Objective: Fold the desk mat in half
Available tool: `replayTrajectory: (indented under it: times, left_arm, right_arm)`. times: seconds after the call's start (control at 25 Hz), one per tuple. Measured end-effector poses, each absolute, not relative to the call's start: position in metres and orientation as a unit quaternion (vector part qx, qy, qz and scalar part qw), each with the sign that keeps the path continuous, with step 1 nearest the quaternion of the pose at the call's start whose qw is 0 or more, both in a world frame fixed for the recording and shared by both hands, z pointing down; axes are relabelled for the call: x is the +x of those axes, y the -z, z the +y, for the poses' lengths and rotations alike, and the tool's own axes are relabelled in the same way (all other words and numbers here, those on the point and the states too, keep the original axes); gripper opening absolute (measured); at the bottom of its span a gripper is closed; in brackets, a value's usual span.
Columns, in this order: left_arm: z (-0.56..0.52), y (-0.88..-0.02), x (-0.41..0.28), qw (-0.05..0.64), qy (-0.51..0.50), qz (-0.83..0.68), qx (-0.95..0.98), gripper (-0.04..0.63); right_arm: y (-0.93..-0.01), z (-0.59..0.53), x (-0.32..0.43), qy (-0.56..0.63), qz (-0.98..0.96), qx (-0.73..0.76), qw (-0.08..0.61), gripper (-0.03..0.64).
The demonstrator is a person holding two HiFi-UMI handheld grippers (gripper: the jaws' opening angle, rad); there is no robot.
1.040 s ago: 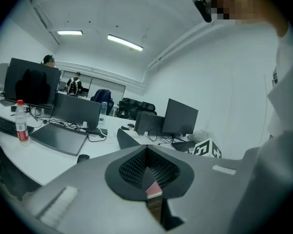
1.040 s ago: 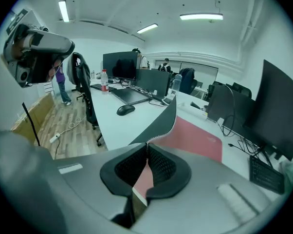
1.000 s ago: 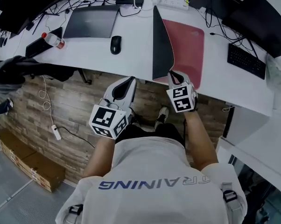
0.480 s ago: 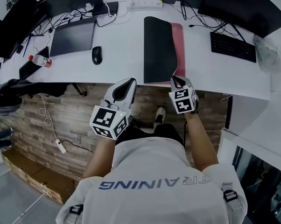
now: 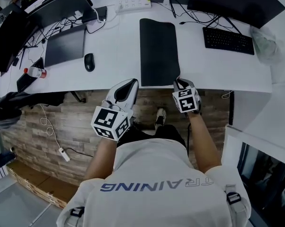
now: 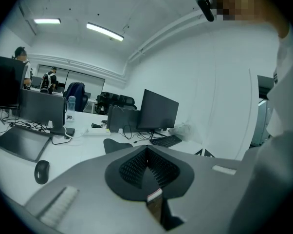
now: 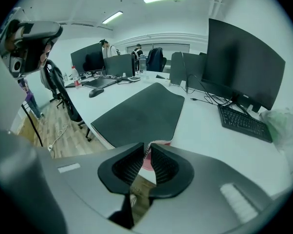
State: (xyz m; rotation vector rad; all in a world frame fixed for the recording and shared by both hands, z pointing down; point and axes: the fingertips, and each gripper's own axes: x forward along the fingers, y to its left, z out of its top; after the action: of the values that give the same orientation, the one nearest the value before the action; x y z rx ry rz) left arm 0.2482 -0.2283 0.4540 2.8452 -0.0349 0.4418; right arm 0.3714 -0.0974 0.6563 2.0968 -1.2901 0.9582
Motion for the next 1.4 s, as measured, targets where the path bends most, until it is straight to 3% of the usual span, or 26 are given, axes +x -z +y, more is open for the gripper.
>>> replayTrajectory:
  times: [0.32,0.48,0.6,1.08,1.4]
  left_arm:
    - [-0.234,-0.437,0.248,0.121,-0.132,-0.013,0.984,0.0]
    - [-0.249,-0.416,0.244,0.112,-0.107,-0.022,0.988,0.0]
    - [-0.263,-0.396,0.239,0.102,-0.085,-0.03,0.991,0.0]
    - [-0.321,-0.327,0.189,0.065,-0.006,-0.075,0.995,0.0]
    - [-0.35,-0.313,0.146,0.062,0.016,-0.116,0.991,0.0]
  right_arm:
    - [-0.614,-0.094,0.399,-0.319,-0.427,0.816,0.223,0.092]
    - [-0.551,-0.105,0.413,-0.265,-0.426,0.848,0.17,0.012]
    - [-0.499,-0.121,0.411,-0.218,-0.444,0.858,0.136,0.012]
    - [-0.337,-0.17,0.349,-0.043,-0.513,0.856,0.057,0.012]
    - [-0.303,-0.197,0.311,-0.004,-0.553,0.833,0.039,0.012]
